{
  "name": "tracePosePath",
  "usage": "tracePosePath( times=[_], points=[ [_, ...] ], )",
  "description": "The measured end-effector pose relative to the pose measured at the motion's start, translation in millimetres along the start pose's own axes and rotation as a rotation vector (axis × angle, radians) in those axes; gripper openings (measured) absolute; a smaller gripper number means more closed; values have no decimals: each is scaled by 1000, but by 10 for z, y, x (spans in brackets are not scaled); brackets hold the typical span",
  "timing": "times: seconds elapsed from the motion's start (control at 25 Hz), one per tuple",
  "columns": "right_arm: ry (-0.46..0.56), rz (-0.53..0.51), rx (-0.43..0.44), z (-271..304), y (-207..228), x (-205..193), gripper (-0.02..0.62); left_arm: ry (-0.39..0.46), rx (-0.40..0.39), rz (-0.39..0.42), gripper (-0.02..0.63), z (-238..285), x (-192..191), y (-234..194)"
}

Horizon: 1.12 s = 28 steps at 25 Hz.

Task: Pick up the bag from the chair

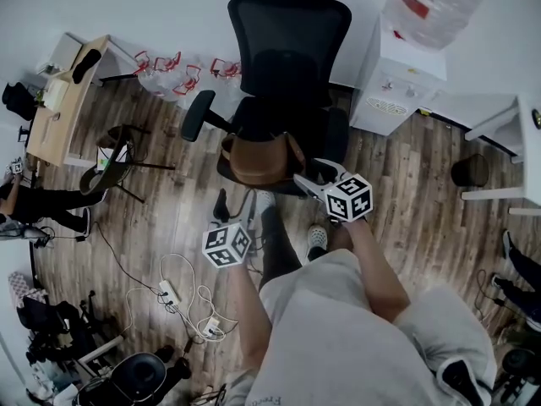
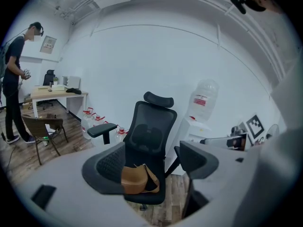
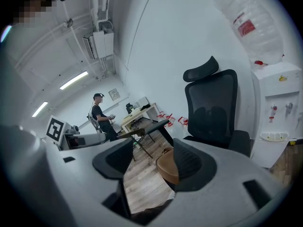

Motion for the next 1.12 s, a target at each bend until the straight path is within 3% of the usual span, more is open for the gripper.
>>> tracePosePath(
  times=[0.52, 0.84, 1.12],
  points=[
    [-77, 54, -117, 1085, 230, -13, 297, -104, -58, -83, 351, 986, 51, -958],
    [-168, 119, -208, 2035, 379, -226, 304, -266, -146, -114, 351, 1742, -169, -1650],
    [-210, 207, -374, 2143, 701, -499, 311, -430, -268, -144, 353, 2256, -646, -1837]
  ],
)
Point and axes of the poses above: the fingertips, and each gripper's own axes: z forward along the fingers, y to its right, x out of its top, the point moved 7 cm from there along -z, backward along the fingers, and after that the axes turned 10 degrees about y, right-handed, at the moved point
